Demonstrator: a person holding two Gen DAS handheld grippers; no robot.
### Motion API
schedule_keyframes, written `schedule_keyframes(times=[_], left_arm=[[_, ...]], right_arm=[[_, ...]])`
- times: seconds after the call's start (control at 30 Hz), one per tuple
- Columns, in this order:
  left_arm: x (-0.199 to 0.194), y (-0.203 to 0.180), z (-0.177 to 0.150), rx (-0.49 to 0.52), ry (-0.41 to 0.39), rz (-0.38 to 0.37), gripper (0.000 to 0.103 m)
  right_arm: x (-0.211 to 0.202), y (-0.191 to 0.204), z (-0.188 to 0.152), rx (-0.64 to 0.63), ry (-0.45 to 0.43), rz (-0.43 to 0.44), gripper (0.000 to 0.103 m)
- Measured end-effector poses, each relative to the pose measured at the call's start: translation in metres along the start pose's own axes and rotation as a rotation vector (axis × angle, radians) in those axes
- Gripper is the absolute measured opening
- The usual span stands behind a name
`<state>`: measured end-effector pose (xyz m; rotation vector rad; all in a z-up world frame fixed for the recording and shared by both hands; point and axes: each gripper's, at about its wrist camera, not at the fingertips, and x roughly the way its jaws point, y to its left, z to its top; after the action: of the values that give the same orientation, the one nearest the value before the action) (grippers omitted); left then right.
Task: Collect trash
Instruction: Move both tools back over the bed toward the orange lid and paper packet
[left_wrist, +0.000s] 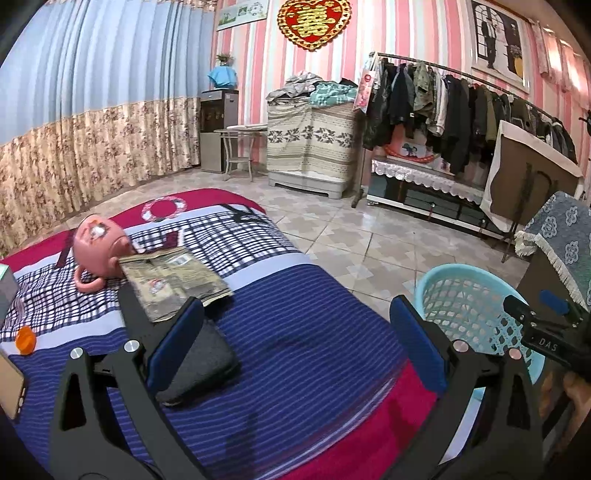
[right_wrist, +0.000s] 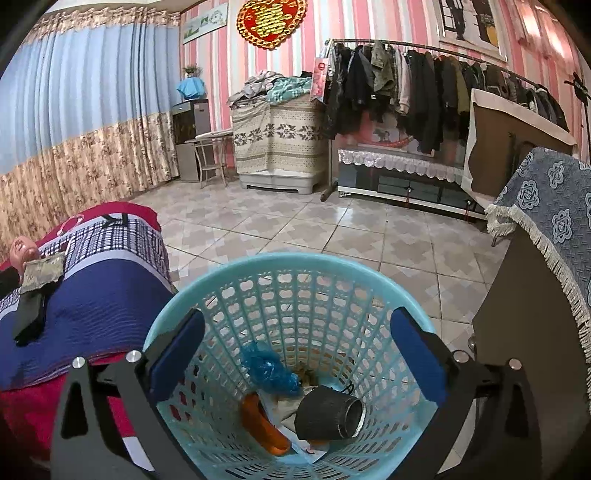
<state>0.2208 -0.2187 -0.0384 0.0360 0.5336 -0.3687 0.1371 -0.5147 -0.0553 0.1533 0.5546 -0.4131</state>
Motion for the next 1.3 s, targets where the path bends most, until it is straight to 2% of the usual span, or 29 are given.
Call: schedule_keyframes(times=[0.3,0.7,1.0,1.3], left_arm=[[-0.02,0.043,-0.01,-0.045,0.012,0.06,0.097],[-0.05,0.101,-0.026,-0.105,0.018,0.145,0.097],[-0.069,0.136,-0.032,-0.15,0.014,0.182,0.097],[-0.08,0.165,-0.042,-0.157,0.046,0.229,0.097]], right_arm=[[-0.005,0.021,-0.004,-0.052,-0.012,0.019,0.098],[-0.022,0.034,-0.008,-0.06,-0.053,0.027,0.098],[-0.037,0.076,-0.015,-0.157,-0.062,0.08,0.098],[-0.045,0.112,-0.024,-0.231,-0.039,0.15,0.098]])
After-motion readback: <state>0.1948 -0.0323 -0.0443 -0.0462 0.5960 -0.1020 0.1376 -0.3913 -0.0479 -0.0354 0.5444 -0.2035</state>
